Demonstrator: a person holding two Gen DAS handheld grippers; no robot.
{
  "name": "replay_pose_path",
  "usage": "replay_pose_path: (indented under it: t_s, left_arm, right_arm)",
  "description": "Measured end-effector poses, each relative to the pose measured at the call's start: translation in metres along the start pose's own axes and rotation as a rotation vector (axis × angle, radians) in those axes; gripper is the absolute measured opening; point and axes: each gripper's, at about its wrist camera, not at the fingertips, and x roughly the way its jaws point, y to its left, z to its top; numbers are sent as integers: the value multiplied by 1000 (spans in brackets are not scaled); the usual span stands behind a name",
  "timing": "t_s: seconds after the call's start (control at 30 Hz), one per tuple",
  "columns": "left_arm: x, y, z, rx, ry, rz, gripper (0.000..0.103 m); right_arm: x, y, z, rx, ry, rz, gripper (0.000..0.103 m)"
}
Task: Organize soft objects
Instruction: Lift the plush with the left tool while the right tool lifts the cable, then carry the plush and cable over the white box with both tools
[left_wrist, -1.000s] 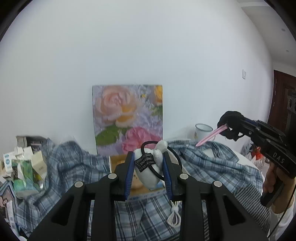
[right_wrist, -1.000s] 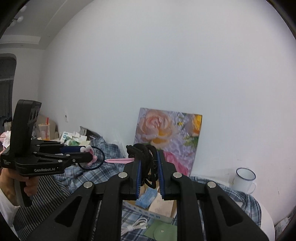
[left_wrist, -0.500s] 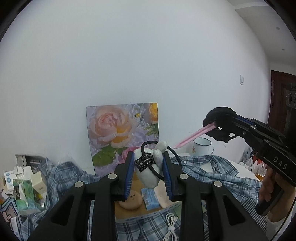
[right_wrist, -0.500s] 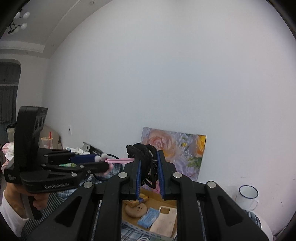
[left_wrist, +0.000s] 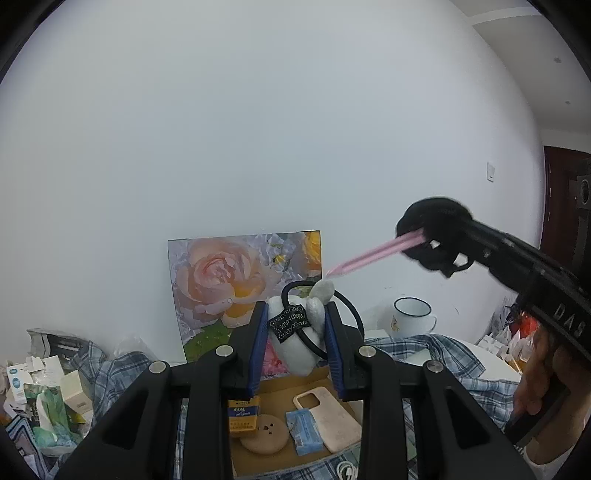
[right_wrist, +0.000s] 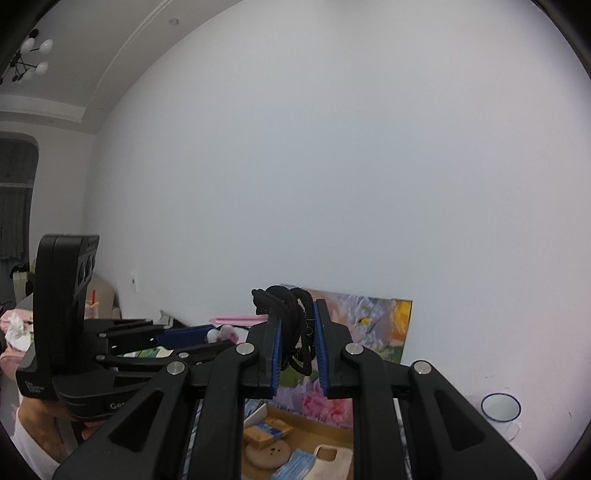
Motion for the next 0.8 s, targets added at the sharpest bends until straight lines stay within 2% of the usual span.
replay_pose_path:
  t_s: [0.13,0.37,0.8]
  left_arm:
    - [19,5,-1,-5,20,24,31]
    - [53,12,-13,5,74,63,31]
    - [96,16,-52,-11,172,63,31]
  right_arm:
    - [9,-12,-1,40,-2,-4,15]
    - [34,-16,-26,50,69,1,15]
    - [75,-28,-62,101,186,9,15]
